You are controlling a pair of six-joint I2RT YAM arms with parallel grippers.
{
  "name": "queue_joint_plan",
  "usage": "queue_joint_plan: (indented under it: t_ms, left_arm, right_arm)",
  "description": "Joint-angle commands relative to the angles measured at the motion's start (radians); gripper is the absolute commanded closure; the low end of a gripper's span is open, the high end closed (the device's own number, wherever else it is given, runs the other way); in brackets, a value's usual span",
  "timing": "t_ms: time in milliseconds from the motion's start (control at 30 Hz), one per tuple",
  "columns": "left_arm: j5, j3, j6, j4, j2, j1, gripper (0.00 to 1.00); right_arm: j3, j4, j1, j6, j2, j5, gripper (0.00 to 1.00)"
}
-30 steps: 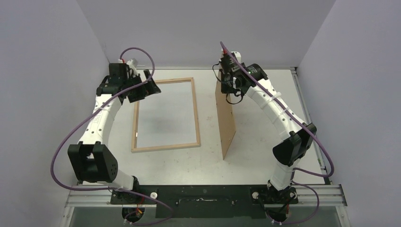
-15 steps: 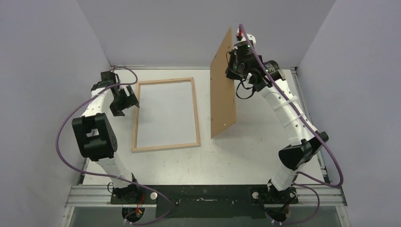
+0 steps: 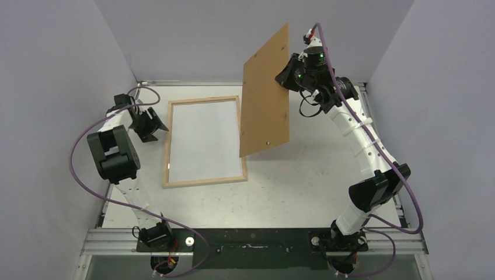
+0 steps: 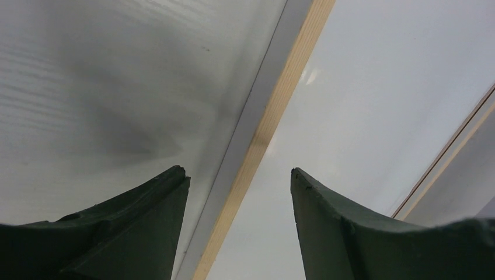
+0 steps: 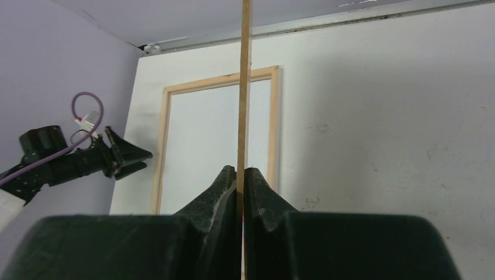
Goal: Put the photo into the frame
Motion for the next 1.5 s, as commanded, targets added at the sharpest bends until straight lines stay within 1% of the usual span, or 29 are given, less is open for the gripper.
queue_joint_plan:
  t_ms: [0, 167, 300, 467, 533, 600, 700, 800, 967, 1100, 1133, 1167, 1233, 1367, 1467]
  left_arm:
    - [0.106, 0.058, -0.001, 0.069, 0.070, -0.005, 0.40]
    - [0.154, 0.054, -0.021, 0.079, 0.090, -0.014, 0.50]
    - [0.170, 0.048, 0.038, 0.100, 0.094, -0.045, 0.61]
    - [0.186, 0.093, 0.078, 0.098, 0.127, -0.058, 0.70]
    - [0.211, 0.110, 0.086, 0.087, 0.148, -0.062, 0.76]
    - [0.233, 0.117, 0.093, 0.085, 0.157, -0.078, 0.80]
    - [0.213, 0.122, 0.115, 0.083, 0.162, -0.121, 0.82]
    - [0.199, 0.145, 0.119, 0.064, 0.181, -0.155, 0.85]
    - [0.208, 0.137, 0.092, 0.071, 0.184, -0.193, 0.89]
    - [0.226, 0.132, 0.053, 0.084, 0.175, -0.197, 0.87]
    - [0.236, 0.138, 0.042, 0.083, 0.172, -0.194, 0.84]
    - [0.241, 0.144, 0.030, 0.083, 0.168, -0.191, 0.79]
    - [0.266, 0.148, 0.011, 0.093, 0.154, -0.181, 0.64]
    - [0.322, 0.117, -0.065, 0.156, 0.085, -0.145, 0.51]
    - [0.324, 0.092, -0.110, 0.180, 0.043, -0.123, 0.48]
  right_arm:
    - [0.009, 0.214, -0.017, 0.060, -0.017, -0.094, 1.00]
    - [-0.014, 0.264, -0.029, 0.080, -0.015, -0.121, 1.00]
    - [-0.035, 0.307, -0.031, 0.093, -0.004, -0.157, 1.00]
    - [-0.050, 0.326, -0.032, 0.099, 0.015, -0.180, 1.00]
    - [-0.063, 0.334, -0.032, 0.099, 0.013, -0.182, 1.00]
    - [-0.076, 0.341, -0.032, 0.097, 0.010, -0.181, 1.00]
    - [-0.103, 0.361, -0.033, 0.099, 0.005, -0.185, 1.00]
    - [-0.128, 0.389, -0.036, 0.110, 0.009, -0.201, 1.00]
    - [-0.167, 0.469, -0.041, 0.188, 0.024, -0.249, 1.00]
    - [-0.184, 0.501, -0.041, 0.238, 0.059, -0.288, 1.00]
    - [-0.190, 0.510, -0.041, 0.251, 0.066, -0.298, 1.00]
    - [-0.200, 0.526, -0.042, 0.266, 0.075, -0.314, 1.00]
    - [-0.220, 0.563, -0.042, 0.296, 0.090, -0.332, 1.00]
    - [-0.229, 0.603, -0.044, 0.344, 0.125, -0.370, 1.00]
    - [-0.231, 0.624, -0.048, 0.359, 0.152, -0.407, 1.00]
